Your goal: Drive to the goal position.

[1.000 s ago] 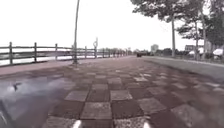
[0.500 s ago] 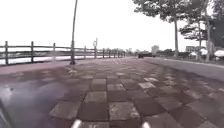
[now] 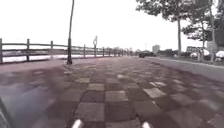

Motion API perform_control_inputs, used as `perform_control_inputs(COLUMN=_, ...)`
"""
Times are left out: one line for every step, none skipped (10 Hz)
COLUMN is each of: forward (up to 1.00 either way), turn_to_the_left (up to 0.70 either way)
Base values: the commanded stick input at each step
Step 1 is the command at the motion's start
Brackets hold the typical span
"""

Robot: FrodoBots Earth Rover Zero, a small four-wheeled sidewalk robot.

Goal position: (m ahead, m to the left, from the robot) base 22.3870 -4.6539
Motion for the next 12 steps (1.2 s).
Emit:
perform_control_inputs(forward=0.85, turn_to_the_left=0.01)
perform_control_inputs(forward=0.85, turn_to_the_left=0.01)
perform_control_inputs(forward=0.85, turn_to_the_left=0.01)
perform_control_inputs(forward=0.85, turn_to_the_left=0.01)
perform_control_inputs(forward=0.85, turn_to_the_left=0.01)
perform_control_inputs(forward=0.85, turn_to_the_left=0.01)
perform_control_inputs(forward=0.85, turn_to_the_left=0.01)
perform_control_inputs(forward=0.85, turn_to_the_left=0.01)
perform_control_inputs(forward=0.85, turn_to_the_left=0.01)
perform_control_inputs(forward=0.85, turn_to_the_left=0.01)
perform_control_inputs(forward=0.85, turn_to_the_left=0.01)
perform_control_inputs(forward=0.85, turn_to_the_left=0.01)
